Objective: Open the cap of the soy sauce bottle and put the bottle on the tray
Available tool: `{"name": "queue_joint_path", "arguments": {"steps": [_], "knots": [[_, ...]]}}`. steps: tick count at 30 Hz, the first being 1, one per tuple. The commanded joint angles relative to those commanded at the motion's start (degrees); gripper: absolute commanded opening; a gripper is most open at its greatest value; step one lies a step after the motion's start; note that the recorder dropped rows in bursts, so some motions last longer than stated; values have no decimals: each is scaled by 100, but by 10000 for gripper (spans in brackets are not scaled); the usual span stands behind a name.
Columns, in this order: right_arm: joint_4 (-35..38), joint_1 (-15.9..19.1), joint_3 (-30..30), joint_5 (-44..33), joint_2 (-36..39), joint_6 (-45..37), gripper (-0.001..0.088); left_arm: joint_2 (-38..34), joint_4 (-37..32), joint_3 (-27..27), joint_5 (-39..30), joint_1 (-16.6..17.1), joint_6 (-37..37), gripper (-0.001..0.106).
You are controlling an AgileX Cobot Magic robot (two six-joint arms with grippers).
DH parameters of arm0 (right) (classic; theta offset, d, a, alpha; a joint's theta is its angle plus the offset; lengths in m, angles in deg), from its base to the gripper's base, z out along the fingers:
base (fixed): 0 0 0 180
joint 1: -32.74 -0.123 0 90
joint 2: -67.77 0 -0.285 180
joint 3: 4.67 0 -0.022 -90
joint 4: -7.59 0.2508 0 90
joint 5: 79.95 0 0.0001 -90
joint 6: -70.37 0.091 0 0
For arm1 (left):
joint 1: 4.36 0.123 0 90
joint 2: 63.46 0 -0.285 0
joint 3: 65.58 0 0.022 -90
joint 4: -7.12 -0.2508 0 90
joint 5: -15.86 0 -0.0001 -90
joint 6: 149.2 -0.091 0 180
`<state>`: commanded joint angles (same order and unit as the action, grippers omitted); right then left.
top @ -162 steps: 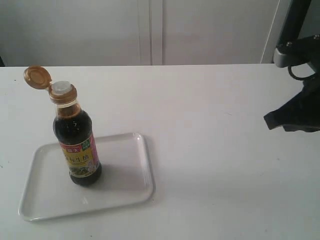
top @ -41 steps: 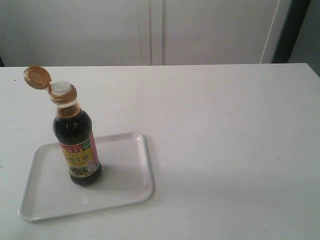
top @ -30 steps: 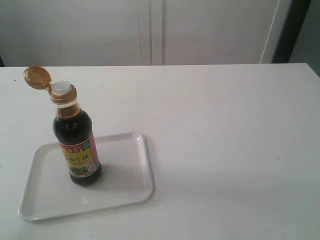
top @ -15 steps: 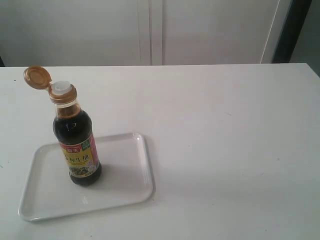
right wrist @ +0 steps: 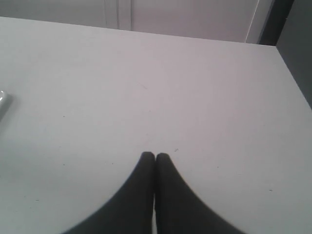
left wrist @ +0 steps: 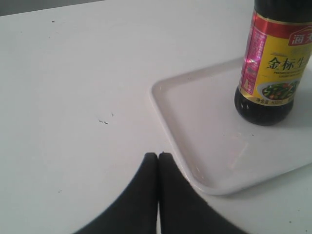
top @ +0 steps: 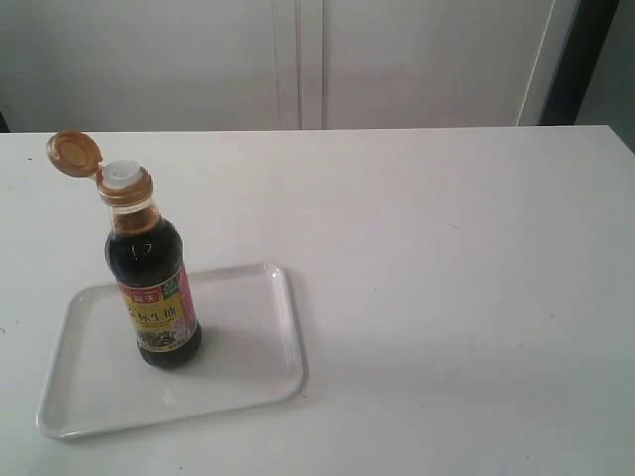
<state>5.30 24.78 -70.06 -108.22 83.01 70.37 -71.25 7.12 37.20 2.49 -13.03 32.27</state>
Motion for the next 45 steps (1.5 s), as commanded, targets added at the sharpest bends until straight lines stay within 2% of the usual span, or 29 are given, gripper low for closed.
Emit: {"name": "queue_joint_path", "arguments": {"steps": [2,8,18,22,45], "knots": [[-12,53,-73,62,-61,0,0,0,0,0,0,0,0,0],[-13,516,-326,385,-491,0,0,0,0,0,0,0,0,0],[-73,849,-1092,664,-745,0,0,0,0,0,0,0,0,0],[-65,864,-1182,892,-745,0,0,0,0,0,0,0,0,0],[-49,864,-1182,835,-745,0,0,0,0,0,0,0,0,0]]}}
